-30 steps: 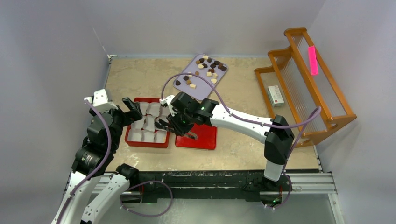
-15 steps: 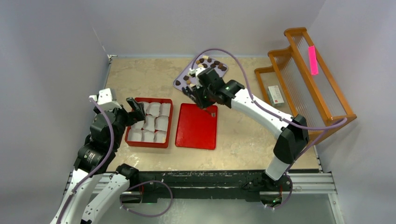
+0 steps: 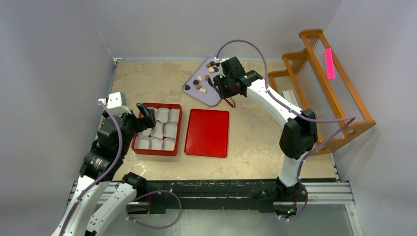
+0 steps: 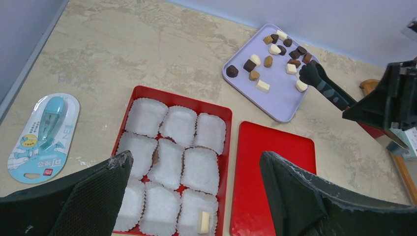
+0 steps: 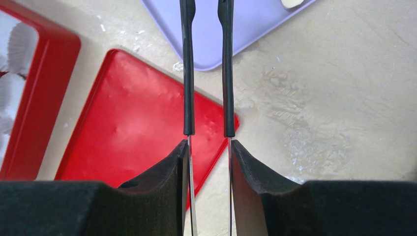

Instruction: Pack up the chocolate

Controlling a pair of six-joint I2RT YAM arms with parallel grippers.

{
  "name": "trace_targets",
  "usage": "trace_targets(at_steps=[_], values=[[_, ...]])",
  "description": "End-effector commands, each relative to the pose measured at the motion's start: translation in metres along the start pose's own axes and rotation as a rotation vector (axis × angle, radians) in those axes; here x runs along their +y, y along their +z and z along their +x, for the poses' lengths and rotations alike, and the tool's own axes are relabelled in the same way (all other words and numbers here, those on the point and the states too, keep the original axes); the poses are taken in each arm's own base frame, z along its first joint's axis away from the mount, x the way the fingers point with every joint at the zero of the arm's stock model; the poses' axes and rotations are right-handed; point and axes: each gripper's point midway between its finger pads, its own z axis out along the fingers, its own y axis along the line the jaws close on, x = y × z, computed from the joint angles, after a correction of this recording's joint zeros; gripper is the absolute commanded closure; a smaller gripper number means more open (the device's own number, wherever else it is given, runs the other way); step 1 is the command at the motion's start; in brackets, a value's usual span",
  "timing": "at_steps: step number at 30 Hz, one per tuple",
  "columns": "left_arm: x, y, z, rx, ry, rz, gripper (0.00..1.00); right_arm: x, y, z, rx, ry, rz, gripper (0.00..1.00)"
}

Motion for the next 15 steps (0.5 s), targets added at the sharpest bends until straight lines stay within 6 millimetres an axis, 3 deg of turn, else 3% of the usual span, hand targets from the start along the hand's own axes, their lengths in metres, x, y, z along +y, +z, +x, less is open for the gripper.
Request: trace_targets(at_steps=[1, 15], values=[[-0.003, 0.000, -0.010, -0.042, -0.003, 0.019, 0.00, -0.008, 0.009, -0.010, 0.013, -0.007, -0.018, 0.64], [-0.001, -0.001, -0.012, -0.049, -0.006, 0.010, 0.00, 0.001, 0.072, -0.018, 0.067, -0.108, -0.084, 0.60]])
